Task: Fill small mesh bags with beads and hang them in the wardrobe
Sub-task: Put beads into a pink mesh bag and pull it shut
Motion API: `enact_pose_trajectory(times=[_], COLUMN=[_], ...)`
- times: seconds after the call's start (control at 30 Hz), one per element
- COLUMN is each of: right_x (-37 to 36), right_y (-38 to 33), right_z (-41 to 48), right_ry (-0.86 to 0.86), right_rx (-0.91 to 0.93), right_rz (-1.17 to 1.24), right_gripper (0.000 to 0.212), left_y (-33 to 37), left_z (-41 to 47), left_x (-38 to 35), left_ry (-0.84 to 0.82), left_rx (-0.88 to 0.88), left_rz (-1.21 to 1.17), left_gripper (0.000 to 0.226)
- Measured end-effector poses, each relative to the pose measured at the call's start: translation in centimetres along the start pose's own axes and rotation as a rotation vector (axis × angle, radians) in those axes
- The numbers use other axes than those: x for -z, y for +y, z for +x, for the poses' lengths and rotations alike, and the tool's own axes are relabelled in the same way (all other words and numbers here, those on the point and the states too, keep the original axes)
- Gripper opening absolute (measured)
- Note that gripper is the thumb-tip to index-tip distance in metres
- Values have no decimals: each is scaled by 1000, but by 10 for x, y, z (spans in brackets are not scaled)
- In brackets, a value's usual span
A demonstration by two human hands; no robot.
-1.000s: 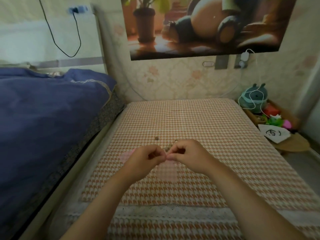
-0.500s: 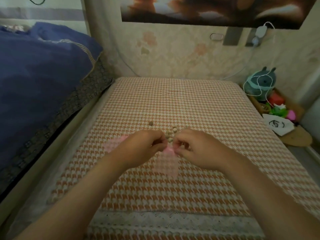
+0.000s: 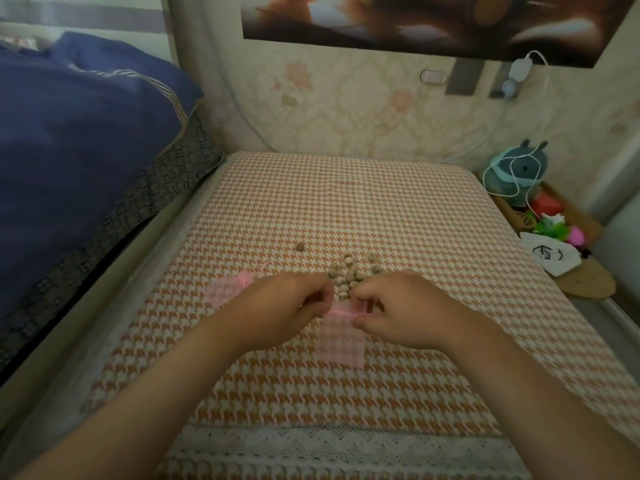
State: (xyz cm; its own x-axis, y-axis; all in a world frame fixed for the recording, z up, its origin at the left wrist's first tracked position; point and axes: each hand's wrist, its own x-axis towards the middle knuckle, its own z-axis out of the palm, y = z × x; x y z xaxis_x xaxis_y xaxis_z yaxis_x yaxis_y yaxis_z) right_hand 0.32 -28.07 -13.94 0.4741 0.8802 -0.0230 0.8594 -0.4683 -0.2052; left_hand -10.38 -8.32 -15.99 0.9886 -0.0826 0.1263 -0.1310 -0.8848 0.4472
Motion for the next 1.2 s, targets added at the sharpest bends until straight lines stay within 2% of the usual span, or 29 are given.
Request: enact_pose_trajectory(times=[0.13,0.23,0.3,0.47,0.6,0.7,0.8,0.93,1.0,1.03,1.13,1.2], right_x=[-1,-2,-2,-3,-10,-12,-13,-24,-28,-30,-35,-42], right_y=[-6,-12,-16,-23,-30,-34,-37,-46,-48,-49,-50,-49], right_z=[-7,-9,-10,-8,-2,3,11,23,31,35,46,53], right_ry=[63,103,121,107,67,100,93,28,50,69,138,198], right_rx=[-17,-11,6,28,22,15,9,-16,-52,-74,-138,-179], right_rz=[194,224,234,149,191,259,289,240,301,352,527,596], right_gripper=[9,10,9,14,23,19,11,18,17,14,10,3], left_y=[7,13,11,2,0,-4,-14,-27,-34,-37,-51,-61], left_z=[-8,-13,-15,-23,-27,-28,-31,-36,-38,-40,-44,-46], left_x=[4,7,9,19,14,13,20,17,17,20,31,35], left_ry=[12,-18,-36,-18,-33,-28,-25,-75,-33,17,190,279], left_rx=[-42,-73,-57,26,54,85,115,127,117,117,186,266], left_rz=[-127,-149,-78,156,48,-43,-14,-31,-115,-173,-350,-357], left_gripper=[1,12,8,20,25,19,20,20,6,9,45,47])
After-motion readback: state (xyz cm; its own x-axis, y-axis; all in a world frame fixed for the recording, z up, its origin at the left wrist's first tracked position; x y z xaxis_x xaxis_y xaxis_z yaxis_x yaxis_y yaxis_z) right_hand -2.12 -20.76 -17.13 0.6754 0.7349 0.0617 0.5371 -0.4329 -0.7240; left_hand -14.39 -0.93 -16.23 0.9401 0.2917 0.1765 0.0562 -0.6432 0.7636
